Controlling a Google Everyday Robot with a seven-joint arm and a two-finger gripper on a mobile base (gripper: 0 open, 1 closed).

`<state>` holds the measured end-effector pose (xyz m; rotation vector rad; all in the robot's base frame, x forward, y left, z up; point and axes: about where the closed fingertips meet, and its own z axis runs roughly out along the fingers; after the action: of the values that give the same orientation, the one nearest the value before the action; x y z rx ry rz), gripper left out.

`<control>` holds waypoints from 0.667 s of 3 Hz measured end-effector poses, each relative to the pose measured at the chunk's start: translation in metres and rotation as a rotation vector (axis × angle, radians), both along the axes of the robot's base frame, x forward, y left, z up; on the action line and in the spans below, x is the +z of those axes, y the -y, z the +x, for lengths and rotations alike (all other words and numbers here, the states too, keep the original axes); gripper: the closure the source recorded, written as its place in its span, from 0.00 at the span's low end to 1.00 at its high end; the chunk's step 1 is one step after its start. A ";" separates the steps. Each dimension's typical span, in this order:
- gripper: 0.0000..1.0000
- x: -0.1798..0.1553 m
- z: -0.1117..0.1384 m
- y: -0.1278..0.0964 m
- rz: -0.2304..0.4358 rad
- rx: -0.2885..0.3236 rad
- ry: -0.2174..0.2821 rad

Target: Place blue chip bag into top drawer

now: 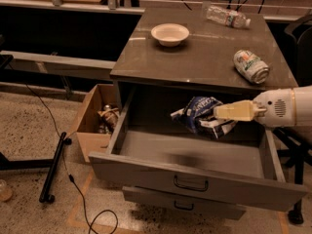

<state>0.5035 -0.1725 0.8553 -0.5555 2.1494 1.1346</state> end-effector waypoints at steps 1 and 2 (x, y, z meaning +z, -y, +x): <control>1.00 -0.047 -0.009 -0.004 -0.051 0.024 -0.025; 0.83 -0.087 -0.013 -0.008 -0.108 0.020 -0.044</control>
Offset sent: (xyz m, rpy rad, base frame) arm -0.0156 0.0090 -0.1373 -0.1828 0.0642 -0.0050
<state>0.4908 -0.1641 0.7683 -0.6063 2.2579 1.0550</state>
